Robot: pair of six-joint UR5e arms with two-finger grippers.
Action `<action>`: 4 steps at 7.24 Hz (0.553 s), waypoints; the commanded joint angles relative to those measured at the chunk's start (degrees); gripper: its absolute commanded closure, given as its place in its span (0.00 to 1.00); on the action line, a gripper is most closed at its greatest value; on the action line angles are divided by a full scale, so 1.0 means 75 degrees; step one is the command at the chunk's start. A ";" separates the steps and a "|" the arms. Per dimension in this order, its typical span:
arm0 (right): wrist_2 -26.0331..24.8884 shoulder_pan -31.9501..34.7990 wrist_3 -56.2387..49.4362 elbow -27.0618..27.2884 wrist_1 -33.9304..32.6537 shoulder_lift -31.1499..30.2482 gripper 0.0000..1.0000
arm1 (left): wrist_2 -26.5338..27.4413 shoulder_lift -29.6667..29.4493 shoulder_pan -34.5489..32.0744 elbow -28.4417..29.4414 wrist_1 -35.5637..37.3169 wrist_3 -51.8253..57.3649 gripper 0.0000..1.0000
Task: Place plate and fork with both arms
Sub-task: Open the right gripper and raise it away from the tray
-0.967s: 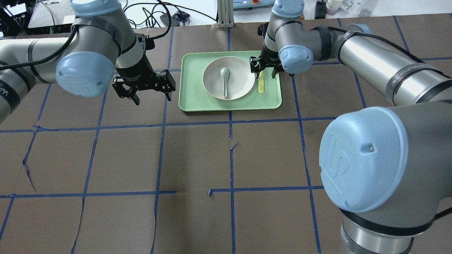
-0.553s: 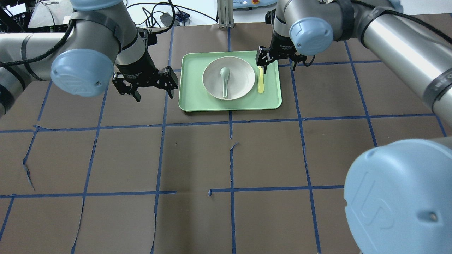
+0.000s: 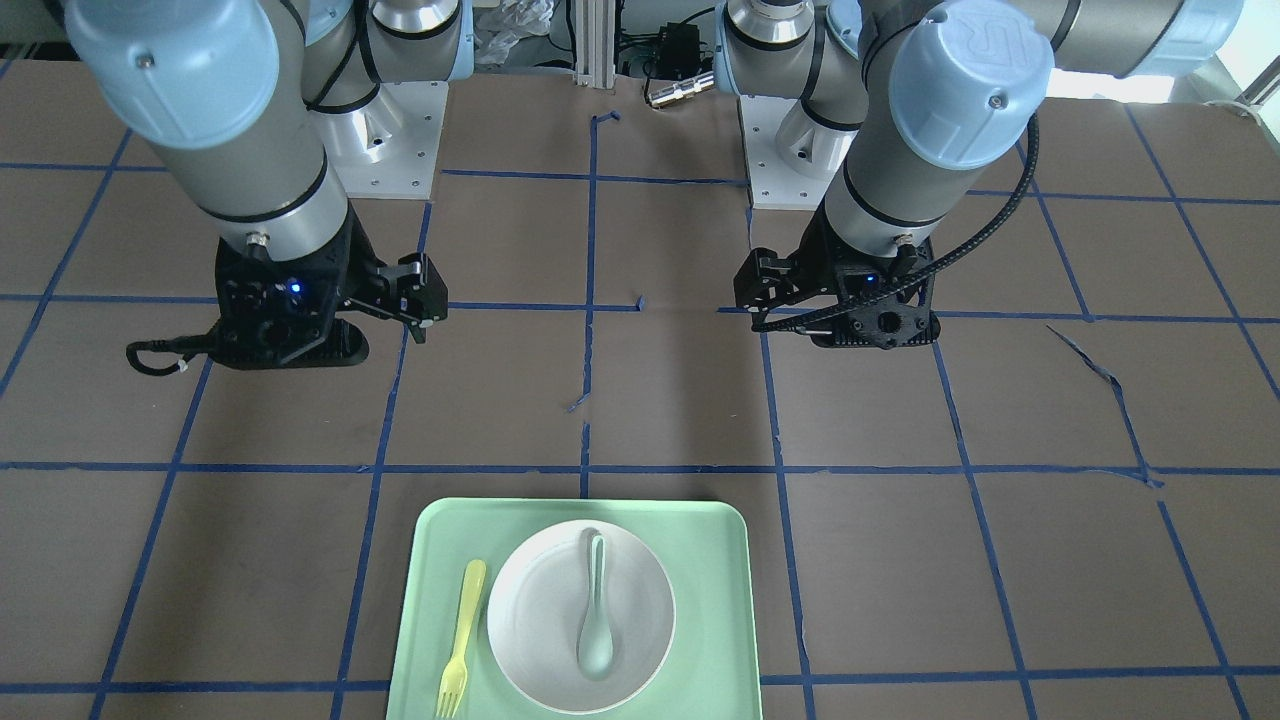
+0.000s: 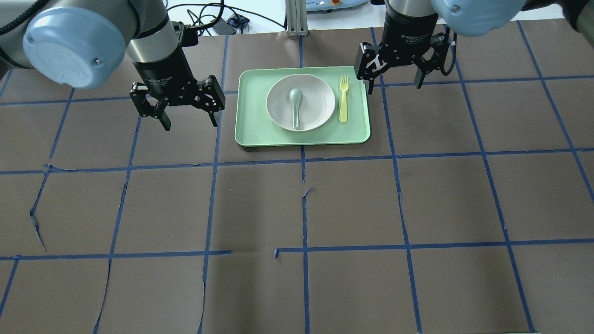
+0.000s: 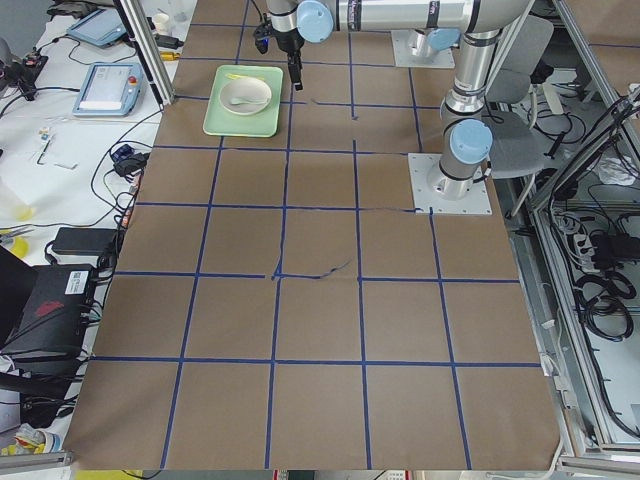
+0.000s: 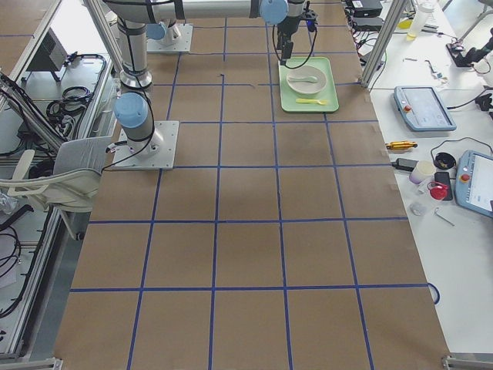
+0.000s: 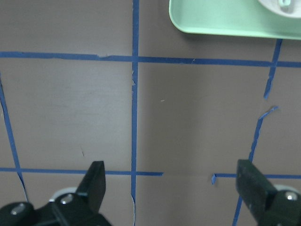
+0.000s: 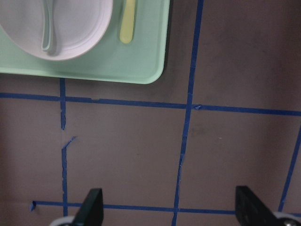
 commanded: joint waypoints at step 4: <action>0.0161 0.0027 0.0078 0.0155 0.0516 -0.0431 0.00 | 0.0054 0.0111 0.0028 -0.0022 0.0965 0.0068 0.00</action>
